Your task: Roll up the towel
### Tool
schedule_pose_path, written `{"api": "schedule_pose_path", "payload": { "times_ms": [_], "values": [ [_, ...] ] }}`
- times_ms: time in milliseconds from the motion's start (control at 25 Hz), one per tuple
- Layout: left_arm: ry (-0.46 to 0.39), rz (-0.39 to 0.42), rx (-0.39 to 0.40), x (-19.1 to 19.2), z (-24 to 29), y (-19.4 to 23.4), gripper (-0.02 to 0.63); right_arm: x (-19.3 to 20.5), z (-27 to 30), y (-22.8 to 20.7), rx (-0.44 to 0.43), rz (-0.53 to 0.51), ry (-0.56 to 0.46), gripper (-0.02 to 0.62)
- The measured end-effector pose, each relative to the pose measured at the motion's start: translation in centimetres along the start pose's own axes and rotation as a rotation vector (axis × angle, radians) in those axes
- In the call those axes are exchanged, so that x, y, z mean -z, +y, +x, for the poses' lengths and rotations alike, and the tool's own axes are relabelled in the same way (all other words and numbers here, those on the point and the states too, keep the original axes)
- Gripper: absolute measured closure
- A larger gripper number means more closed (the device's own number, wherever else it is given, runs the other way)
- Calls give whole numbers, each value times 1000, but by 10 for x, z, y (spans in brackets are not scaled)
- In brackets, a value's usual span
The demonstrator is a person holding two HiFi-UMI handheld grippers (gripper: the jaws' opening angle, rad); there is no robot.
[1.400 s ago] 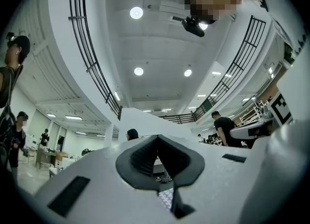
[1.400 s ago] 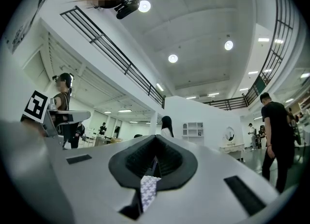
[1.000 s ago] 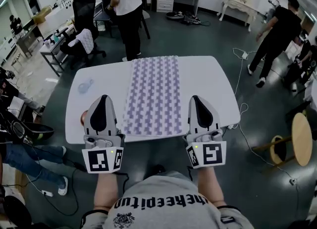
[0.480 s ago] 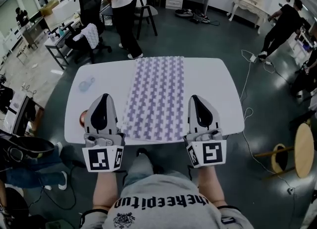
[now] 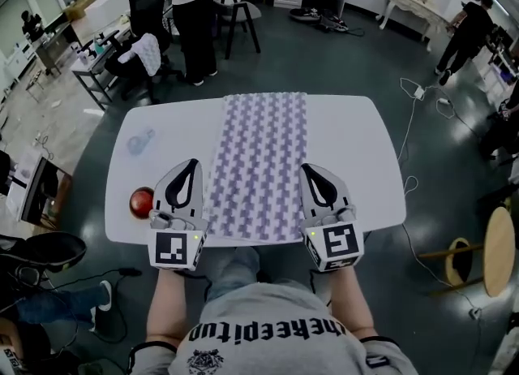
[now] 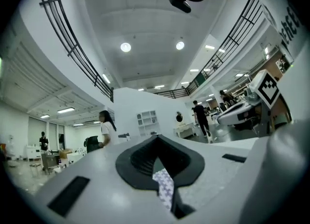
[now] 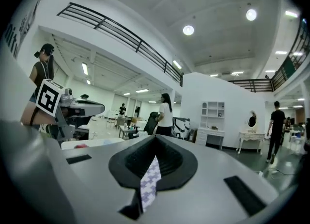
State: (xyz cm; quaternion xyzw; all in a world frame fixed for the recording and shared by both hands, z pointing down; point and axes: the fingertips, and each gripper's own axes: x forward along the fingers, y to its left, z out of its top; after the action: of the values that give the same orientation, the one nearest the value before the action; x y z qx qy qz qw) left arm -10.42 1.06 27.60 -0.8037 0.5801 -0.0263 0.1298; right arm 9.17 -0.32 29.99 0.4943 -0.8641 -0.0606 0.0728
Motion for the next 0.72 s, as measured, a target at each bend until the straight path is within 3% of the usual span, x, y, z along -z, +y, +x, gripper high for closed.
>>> {"api": "schedule_pose_path", "payload": {
  "times_ms": [160, 400, 480, 720],
  "values": [
    [143, 52, 118, 56, 19, -16, 600, 47, 19, 3, -67, -22, 140, 594],
    [378, 164, 395, 154, 8, -59, 589, 124, 20, 36, -239, -41, 341, 589],
    [445, 207, 487, 186, -4, -70, 516, 151, 15, 49, -300, -54, 407, 547],
    [627, 323, 709, 262, -40, -91, 435, 225, -11, 74, -441, -131, 575, 460]
  ]
}}
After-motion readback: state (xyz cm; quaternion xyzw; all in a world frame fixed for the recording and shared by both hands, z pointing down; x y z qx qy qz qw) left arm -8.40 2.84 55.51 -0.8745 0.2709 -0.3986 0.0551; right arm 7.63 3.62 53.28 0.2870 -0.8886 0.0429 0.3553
